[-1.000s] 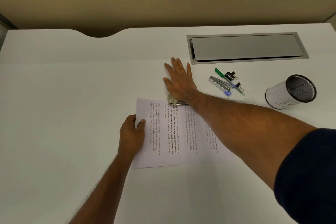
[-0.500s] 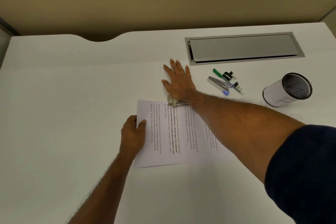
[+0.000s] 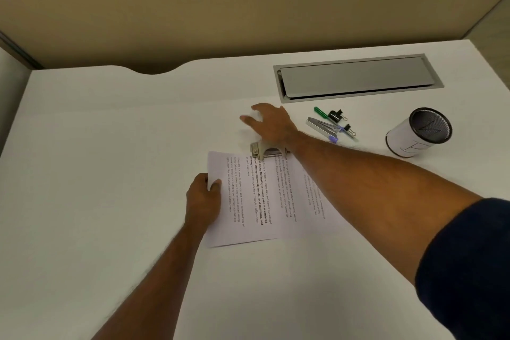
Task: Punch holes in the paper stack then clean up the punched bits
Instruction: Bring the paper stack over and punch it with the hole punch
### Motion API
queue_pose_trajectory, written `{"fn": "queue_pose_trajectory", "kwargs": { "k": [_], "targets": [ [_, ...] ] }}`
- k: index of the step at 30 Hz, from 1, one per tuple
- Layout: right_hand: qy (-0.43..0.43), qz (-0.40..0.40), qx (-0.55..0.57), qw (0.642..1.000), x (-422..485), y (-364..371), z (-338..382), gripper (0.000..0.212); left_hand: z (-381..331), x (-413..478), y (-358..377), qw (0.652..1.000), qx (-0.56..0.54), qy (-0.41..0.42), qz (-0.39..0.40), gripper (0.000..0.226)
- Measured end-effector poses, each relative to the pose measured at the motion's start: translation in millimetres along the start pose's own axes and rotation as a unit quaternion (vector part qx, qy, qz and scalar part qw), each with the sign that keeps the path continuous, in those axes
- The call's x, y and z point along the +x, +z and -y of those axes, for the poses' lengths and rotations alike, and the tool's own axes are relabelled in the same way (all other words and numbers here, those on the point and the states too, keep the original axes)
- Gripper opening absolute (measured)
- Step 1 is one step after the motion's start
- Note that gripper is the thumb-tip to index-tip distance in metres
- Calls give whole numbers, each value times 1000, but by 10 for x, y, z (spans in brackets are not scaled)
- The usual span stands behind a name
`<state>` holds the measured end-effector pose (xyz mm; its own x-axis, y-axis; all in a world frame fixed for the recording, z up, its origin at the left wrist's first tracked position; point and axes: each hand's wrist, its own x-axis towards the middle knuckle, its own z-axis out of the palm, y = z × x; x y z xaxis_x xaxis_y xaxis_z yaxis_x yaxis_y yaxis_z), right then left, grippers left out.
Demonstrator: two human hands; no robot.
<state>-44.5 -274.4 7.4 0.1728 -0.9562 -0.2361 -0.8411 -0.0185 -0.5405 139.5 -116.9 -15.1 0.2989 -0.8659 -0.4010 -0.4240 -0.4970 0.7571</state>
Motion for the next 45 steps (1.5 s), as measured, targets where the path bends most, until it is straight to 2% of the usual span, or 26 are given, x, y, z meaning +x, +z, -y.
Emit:
{"fn": "queue_pose_trajectory", "kwargs": {
  "k": [4,6,8,10,14,26,30,33,36,40,42,45],
  "targets": [
    [23,-172,148,974,-415,-242,-190,41,-9,-9,-11,1000,-5,-6,5,27],
    [49,-226,180,956,-737,-307,-406,30,-14,-19,-19,1000,-3,-7,8,28],
    [94,-247,167,950,-1059,-311,-675,24,-5,-28,-24,1000,-10,-9,9,27],
    [142,-229,128,954,-1335,-259,-928,23,4,-44,-28,1000,-17,-21,15,27],
    [213,-140,116,960,-1685,-90,-1193,42,35,-107,-20,998,-35,-38,22,26],
    [181,-122,128,967,-2021,40,-1259,54,228,-499,32,994,-93,-54,26,15],
    [199,-139,201,949,-2188,-18,-1280,51,276,-600,14,991,-110,-69,29,18],
    [260,-168,269,912,-2408,-56,-1332,48,290,-690,-12,991,-111,-69,34,19],
    [304,-197,289,886,-2689,-50,-1384,38,278,-786,-40,990,-119,-74,30,16],
    [354,-224,246,874,-3116,6,-1358,59,223,-909,-69,988,-133,-79,18,16],
    [383,-187,253,868,-3284,36,-1271,67,183,-970,-65,985,-150,-84,10,17],
    [390,-17,351,851,-3438,122,-1014,67,104,-1067,-38,981,-172,-93,7,18]
  ]
}}
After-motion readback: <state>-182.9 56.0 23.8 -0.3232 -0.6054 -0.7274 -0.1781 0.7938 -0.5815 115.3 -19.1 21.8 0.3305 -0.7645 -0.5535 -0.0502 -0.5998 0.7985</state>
